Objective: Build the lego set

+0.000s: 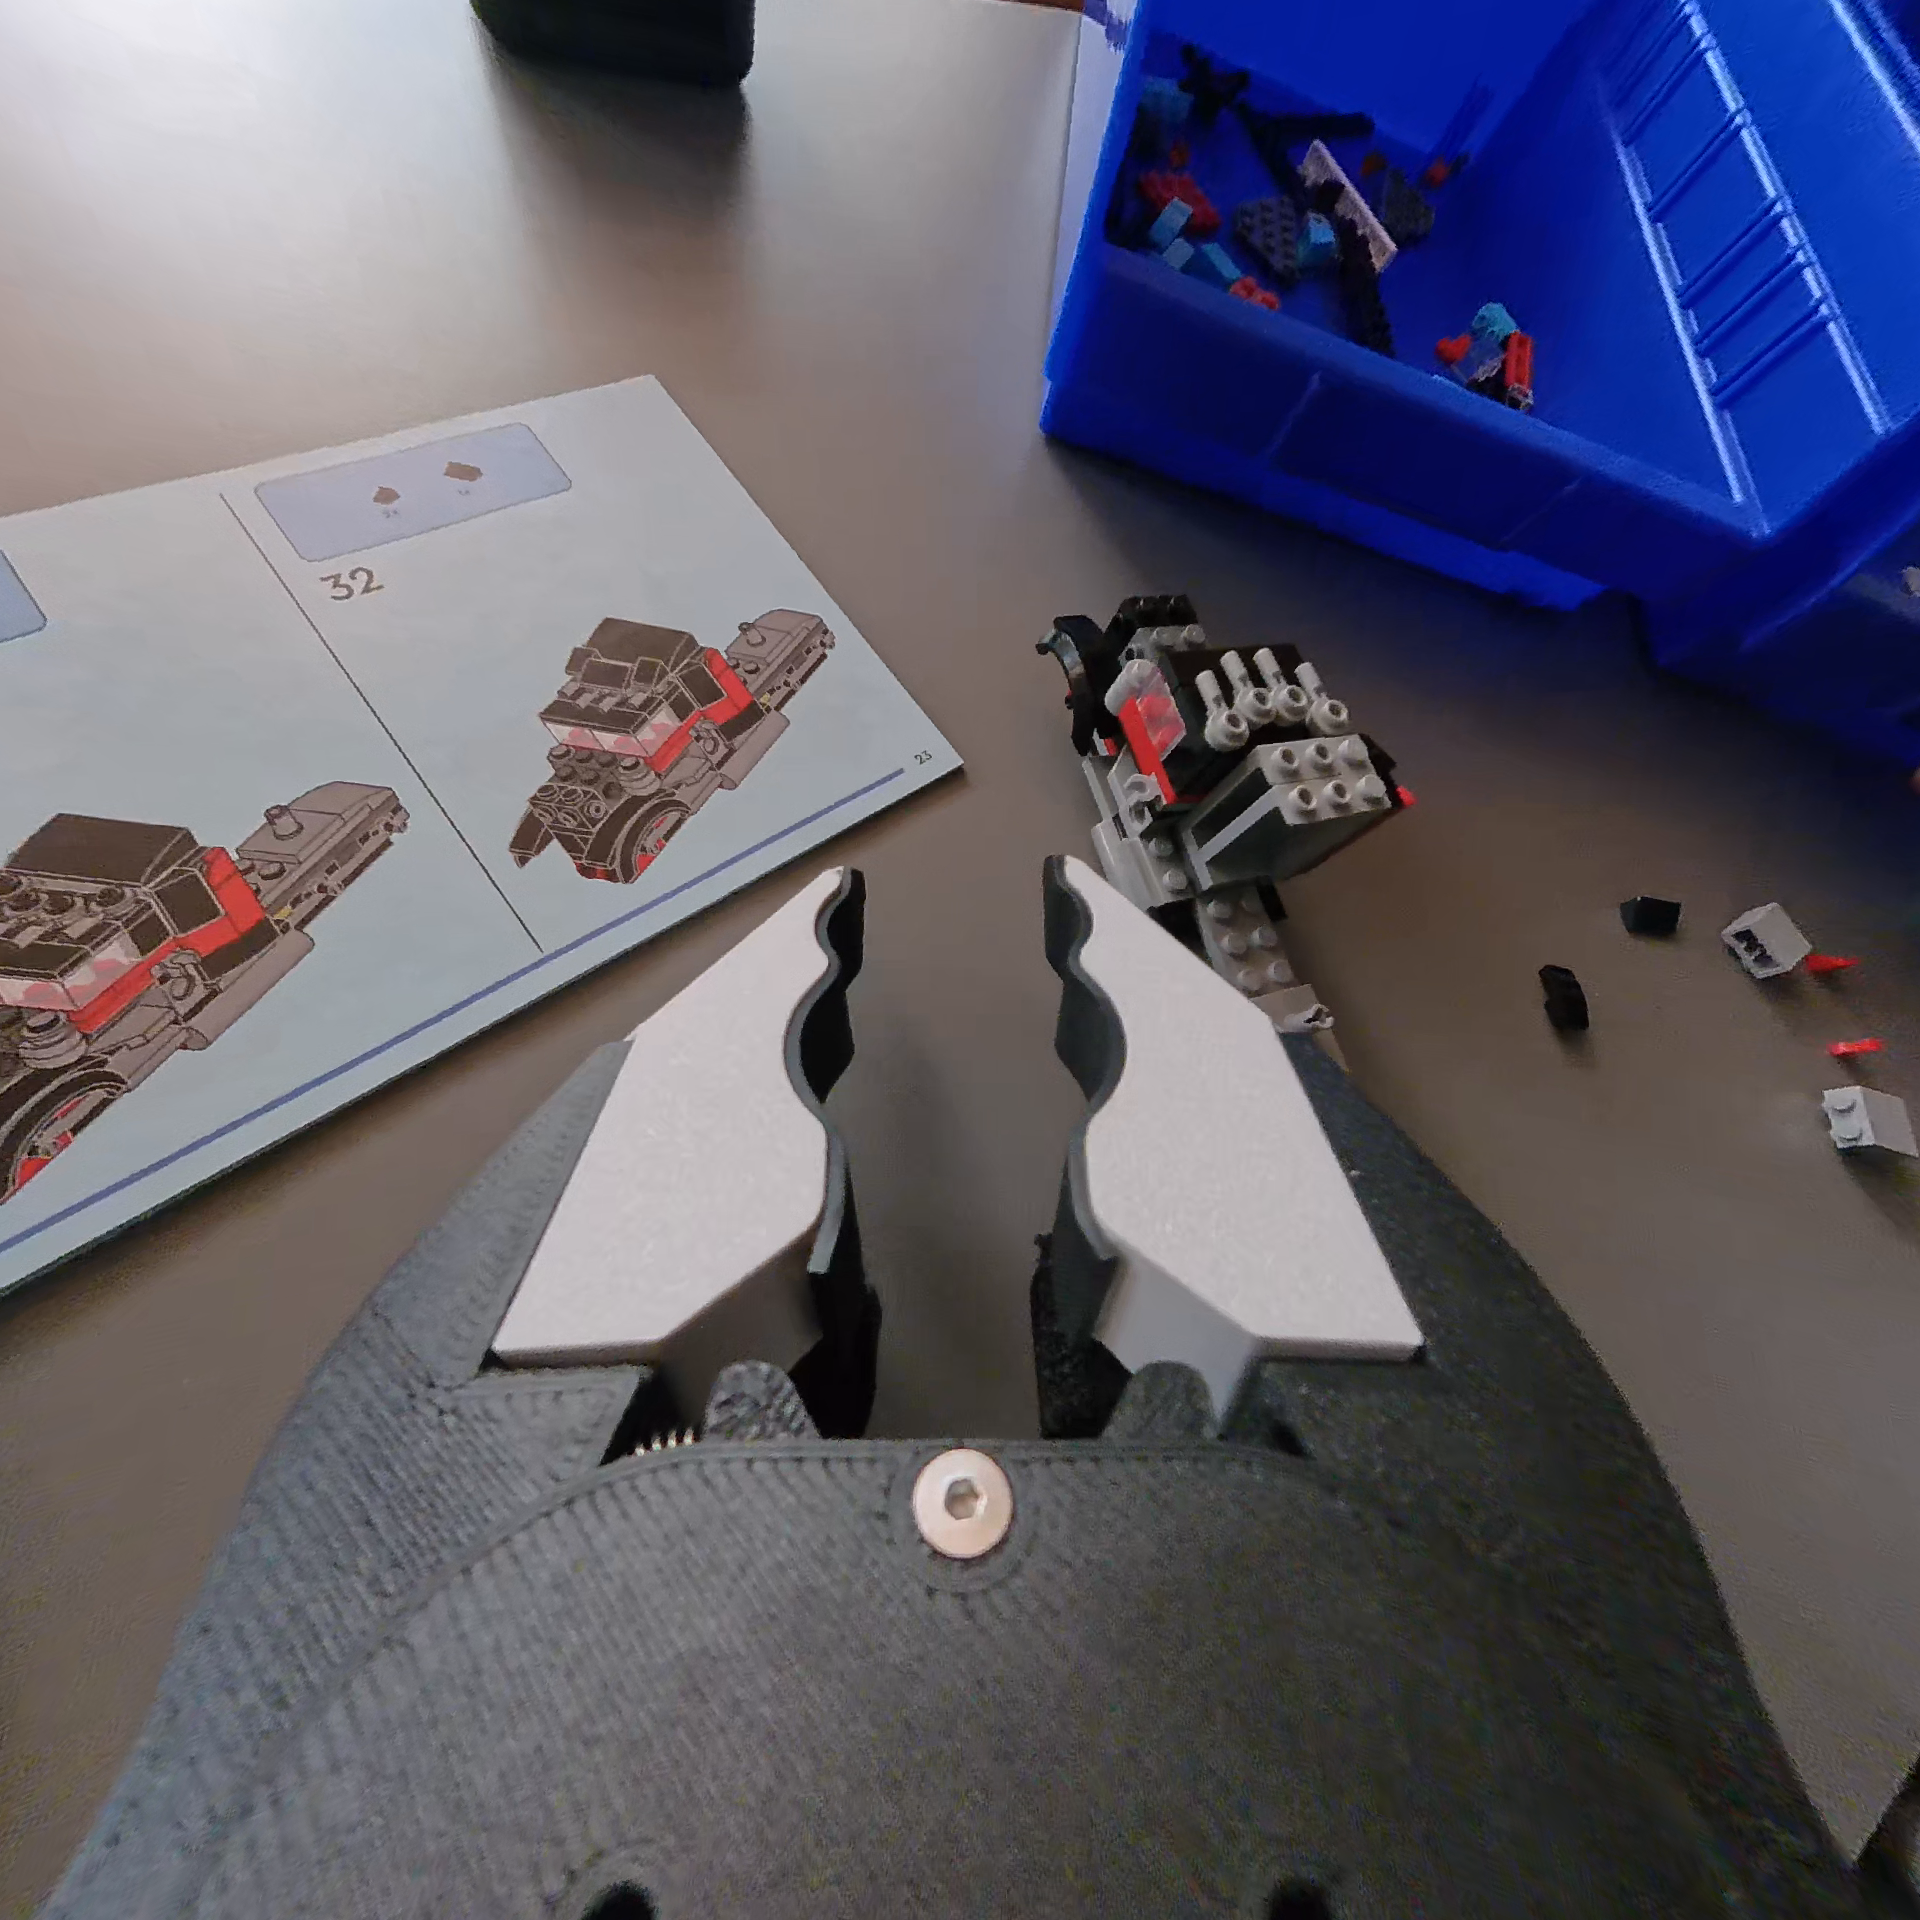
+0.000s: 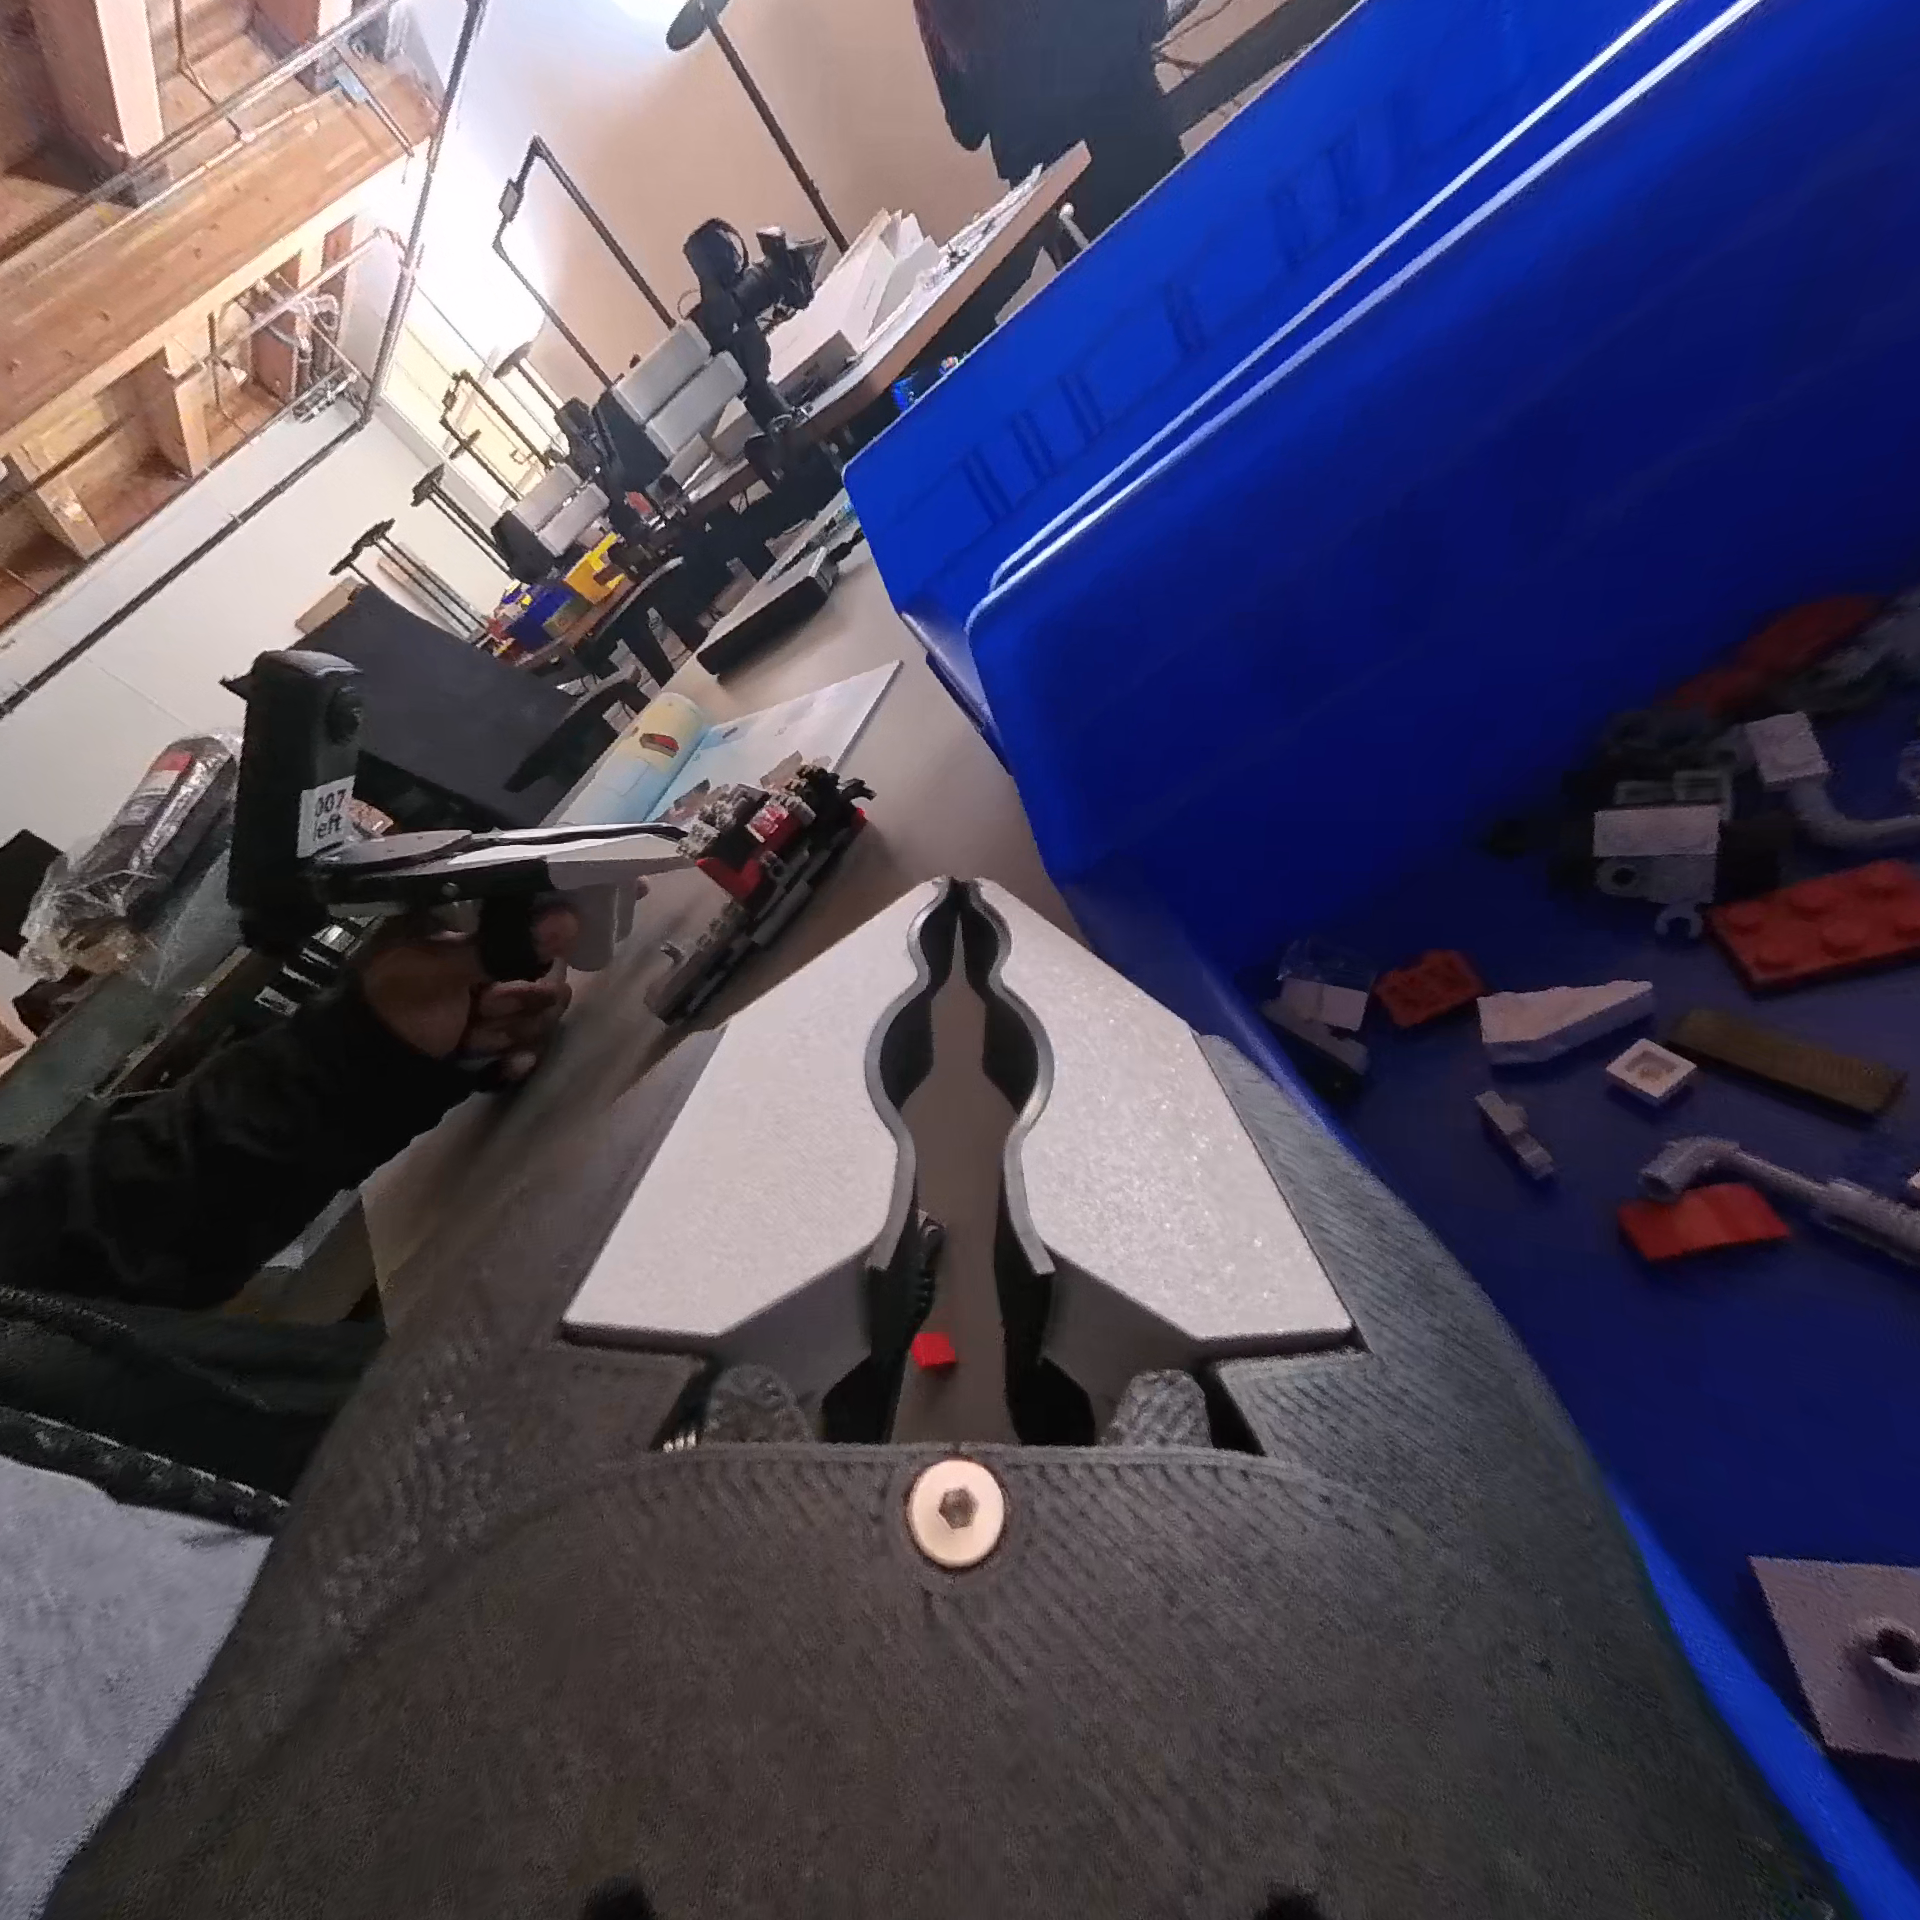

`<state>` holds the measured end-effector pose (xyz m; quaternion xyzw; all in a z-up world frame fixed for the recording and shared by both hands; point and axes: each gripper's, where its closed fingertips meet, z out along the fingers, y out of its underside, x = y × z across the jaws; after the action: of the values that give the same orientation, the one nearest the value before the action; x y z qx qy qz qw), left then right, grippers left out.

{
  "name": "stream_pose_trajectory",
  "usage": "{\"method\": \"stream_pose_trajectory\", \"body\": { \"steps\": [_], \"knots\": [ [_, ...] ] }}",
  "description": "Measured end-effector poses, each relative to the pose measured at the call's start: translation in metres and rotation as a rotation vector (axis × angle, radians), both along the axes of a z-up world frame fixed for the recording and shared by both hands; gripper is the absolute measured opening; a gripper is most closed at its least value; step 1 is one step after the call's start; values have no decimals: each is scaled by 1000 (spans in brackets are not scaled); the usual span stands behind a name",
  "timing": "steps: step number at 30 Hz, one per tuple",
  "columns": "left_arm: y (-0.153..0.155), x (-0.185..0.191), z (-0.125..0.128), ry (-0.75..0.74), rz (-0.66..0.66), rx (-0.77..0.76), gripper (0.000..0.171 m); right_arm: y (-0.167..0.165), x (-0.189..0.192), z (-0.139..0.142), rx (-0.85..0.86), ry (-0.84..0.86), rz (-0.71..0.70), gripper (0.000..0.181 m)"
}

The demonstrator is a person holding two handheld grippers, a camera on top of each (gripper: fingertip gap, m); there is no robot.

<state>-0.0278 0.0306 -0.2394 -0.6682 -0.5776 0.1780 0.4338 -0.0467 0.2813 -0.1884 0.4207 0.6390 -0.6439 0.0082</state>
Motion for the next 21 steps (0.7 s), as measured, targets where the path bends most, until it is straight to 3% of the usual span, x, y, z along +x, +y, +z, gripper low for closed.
{"method": "stream_pose_trajectory", "body": {
  "steps": [13, 21],
  "knots": [
    [-2, 1, 11, 53, 5, 74, 36, 10, -5, 4, -13, 20, -71, 0],
    [-4, 3, 22, 109, -5, 160, 35, 24, -8, 13, -48, 75, -167, 12]
  ]
}}
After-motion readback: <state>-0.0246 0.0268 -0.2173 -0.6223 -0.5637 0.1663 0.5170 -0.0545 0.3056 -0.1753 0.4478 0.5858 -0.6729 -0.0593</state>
